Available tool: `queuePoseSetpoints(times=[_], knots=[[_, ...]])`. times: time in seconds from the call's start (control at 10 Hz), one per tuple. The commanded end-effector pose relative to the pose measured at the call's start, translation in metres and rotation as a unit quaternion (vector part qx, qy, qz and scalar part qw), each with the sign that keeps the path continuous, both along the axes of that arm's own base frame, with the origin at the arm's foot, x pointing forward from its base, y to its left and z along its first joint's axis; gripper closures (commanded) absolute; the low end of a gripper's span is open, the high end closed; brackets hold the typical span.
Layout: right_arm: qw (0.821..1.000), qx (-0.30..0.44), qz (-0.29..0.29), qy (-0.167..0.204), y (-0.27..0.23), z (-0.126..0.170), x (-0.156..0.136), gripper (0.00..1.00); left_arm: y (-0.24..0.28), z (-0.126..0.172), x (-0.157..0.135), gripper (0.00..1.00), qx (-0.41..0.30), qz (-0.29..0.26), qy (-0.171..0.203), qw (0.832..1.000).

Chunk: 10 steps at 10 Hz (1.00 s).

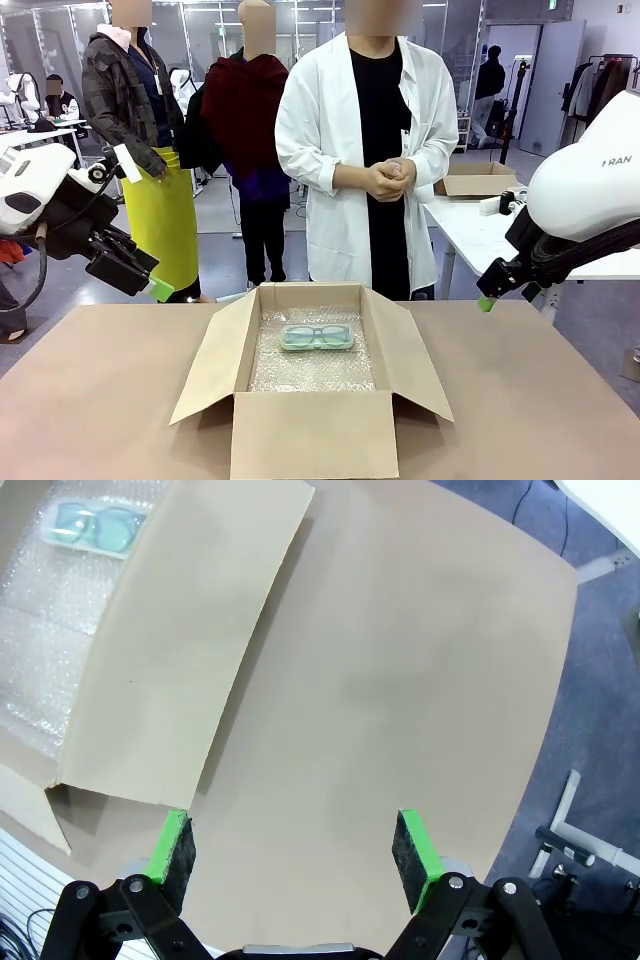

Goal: Pack the glasses set securely to prepare it for shipping.
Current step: Put the Glasses case from the right side of the table into the Package Box.

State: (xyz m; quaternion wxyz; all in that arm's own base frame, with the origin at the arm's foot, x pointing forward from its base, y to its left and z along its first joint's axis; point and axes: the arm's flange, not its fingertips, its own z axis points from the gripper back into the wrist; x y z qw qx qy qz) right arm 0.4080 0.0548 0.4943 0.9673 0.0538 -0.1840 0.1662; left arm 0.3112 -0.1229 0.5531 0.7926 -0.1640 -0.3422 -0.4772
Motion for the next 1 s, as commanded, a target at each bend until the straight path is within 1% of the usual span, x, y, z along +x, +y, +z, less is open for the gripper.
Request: queuePoseSetpoints(times=[0.0, 0.9], knots=[[1.0, 0.002, 0.011, -0.004, -0.0015, -0.0003, 0.0, 0.0, 0.0015, 0.0002, -0.0005, 0.0, -0.006, -0.007, 0.001, 1.0], [1.0, 0.002, 0.011, -0.004, -0.0015, -0.0003, 0.0, 0.0, 0.0015, 0.0002, -0.0005, 0.0, -0.006, -0.007, 0.001, 1.0]])
